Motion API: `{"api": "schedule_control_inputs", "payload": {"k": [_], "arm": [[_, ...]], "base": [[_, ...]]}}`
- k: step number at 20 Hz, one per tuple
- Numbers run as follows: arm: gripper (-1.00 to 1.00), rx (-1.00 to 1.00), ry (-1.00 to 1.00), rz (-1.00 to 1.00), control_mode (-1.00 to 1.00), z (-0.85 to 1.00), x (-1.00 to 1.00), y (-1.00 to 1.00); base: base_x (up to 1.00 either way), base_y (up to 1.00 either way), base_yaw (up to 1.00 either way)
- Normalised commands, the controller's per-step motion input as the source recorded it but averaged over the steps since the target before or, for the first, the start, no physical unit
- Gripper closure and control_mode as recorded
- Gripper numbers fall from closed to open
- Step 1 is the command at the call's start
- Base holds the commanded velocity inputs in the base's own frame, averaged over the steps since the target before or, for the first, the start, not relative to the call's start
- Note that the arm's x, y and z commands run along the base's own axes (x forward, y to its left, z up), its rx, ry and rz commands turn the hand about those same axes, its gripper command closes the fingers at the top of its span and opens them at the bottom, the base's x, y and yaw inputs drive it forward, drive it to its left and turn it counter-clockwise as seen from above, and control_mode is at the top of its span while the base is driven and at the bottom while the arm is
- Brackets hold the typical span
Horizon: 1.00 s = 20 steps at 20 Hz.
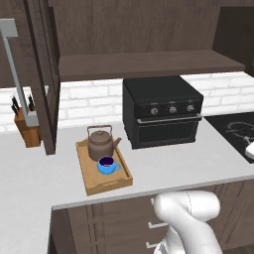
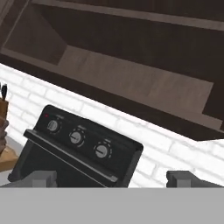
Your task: Pick the kettle from the counter and place it on the tray. Then pick the mug from the cabinet and place it on the tray. Then close the cabinet doors.
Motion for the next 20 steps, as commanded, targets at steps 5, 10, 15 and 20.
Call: {"api": "schedule_control_inputs", "payload": {"k": [5, 10, 15, 20], "arm": [[-1.0, 0.07, -0.19, 0.0, -1.0, 0.0, 0.14, -0.71], [-1.0, 0.05, -0.1, 0.0, -1.0, 0.13, 0.13, -0.63], [-1.0, 0.04, -0.02, 0.0, -1.0, 0.25, 0.13, -0.58], [-1.0, 0.03, 0.0, -0.03, -1.0, 0.13, 0.07, -0.44]], "base": [[0.0, 0.0, 0.0], [0.0, 0.0, 0.0], [0.0, 0.0, 0.0], [0.0, 0.0, 0.0]]}}
